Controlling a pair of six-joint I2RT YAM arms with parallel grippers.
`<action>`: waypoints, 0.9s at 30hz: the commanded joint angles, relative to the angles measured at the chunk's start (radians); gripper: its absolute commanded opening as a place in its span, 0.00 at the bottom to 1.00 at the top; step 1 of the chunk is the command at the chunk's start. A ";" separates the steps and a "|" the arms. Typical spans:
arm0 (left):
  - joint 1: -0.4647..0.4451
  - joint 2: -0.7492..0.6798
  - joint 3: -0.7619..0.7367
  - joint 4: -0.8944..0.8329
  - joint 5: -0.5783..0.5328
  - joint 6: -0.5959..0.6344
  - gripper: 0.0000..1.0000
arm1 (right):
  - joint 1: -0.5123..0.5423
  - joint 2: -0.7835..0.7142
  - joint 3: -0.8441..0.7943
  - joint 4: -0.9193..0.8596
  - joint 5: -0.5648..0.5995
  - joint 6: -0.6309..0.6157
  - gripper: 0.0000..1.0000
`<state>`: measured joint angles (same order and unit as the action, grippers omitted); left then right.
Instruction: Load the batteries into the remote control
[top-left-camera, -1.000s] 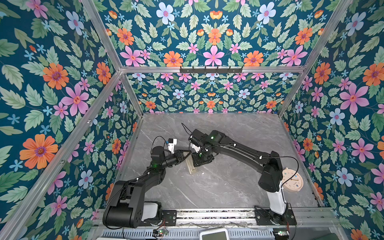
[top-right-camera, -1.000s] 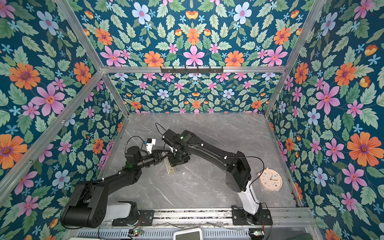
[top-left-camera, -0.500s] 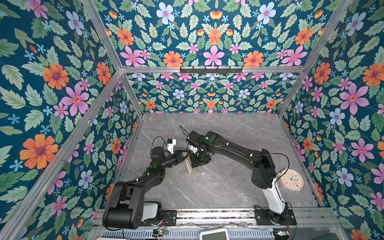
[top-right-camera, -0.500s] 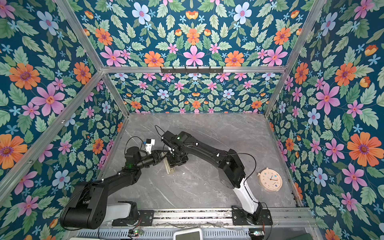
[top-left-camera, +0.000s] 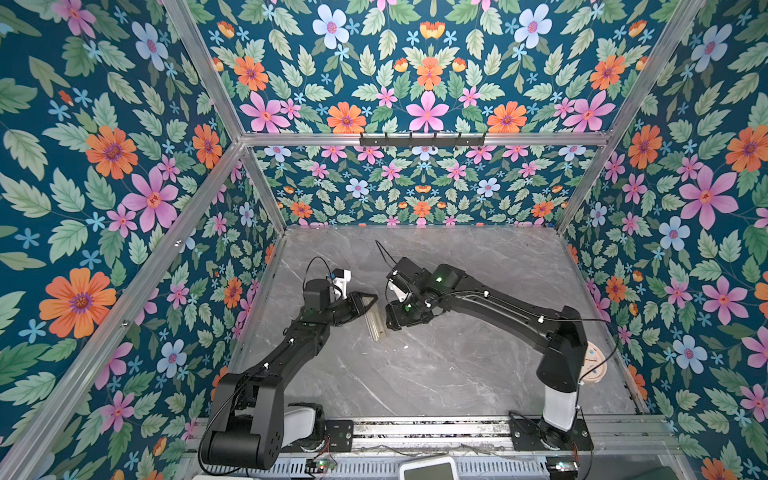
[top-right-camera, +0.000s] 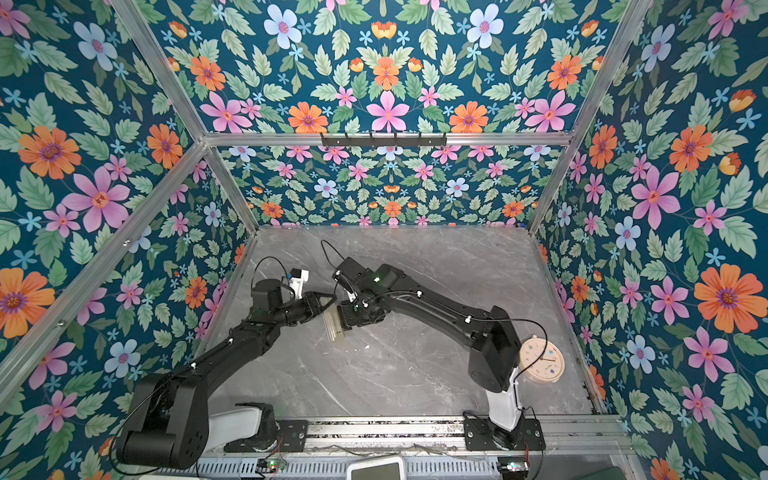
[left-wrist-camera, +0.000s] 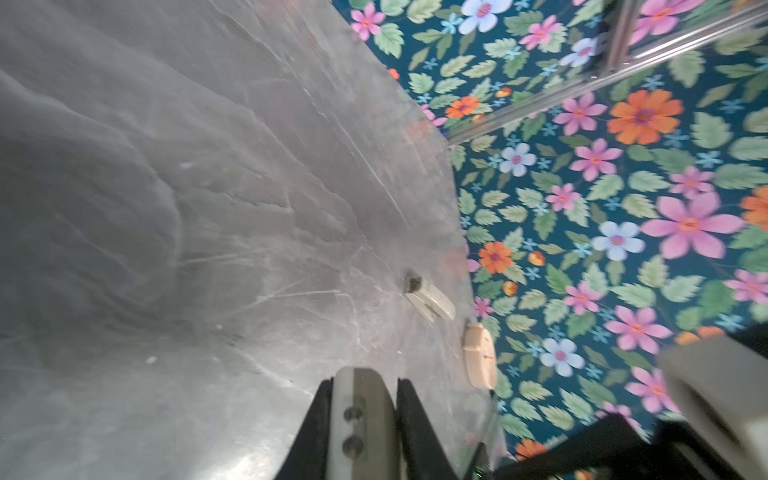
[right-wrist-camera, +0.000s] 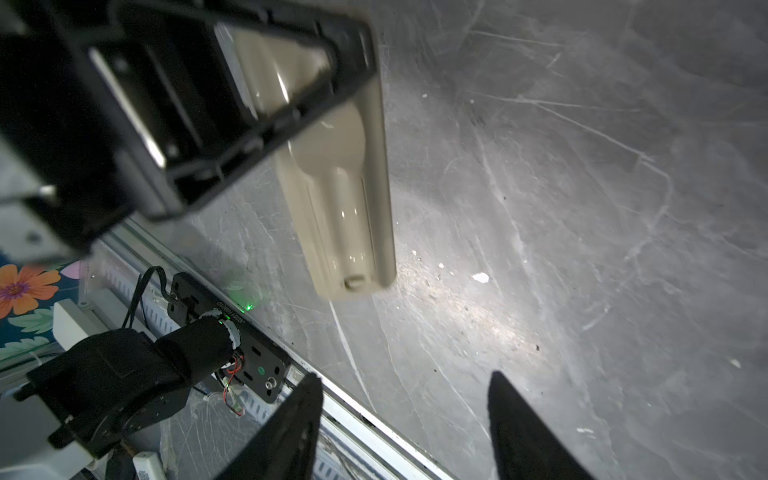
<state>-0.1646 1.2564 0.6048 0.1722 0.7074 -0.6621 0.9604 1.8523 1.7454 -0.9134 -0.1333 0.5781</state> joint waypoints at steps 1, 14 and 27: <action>-0.026 0.022 0.110 -0.408 -0.274 0.205 0.00 | -0.001 -0.089 -0.083 0.044 0.119 0.063 0.73; -0.392 0.412 0.558 -1.009 -1.131 0.062 0.00 | -0.216 -0.444 -0.363 0.197 0.007 -0.102 0.80; -0.593 0.867 0.962 -1.337 -1.285 -0.265 0.06 | -0.495 -0.666 -0.535 0.182 -0.284 -0.260 0.81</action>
<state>-0.7391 2.0808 1.5188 -1.0306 -0.5144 -0.8364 0.4778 1.1923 1.1954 -0.7074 -0.3489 0.3962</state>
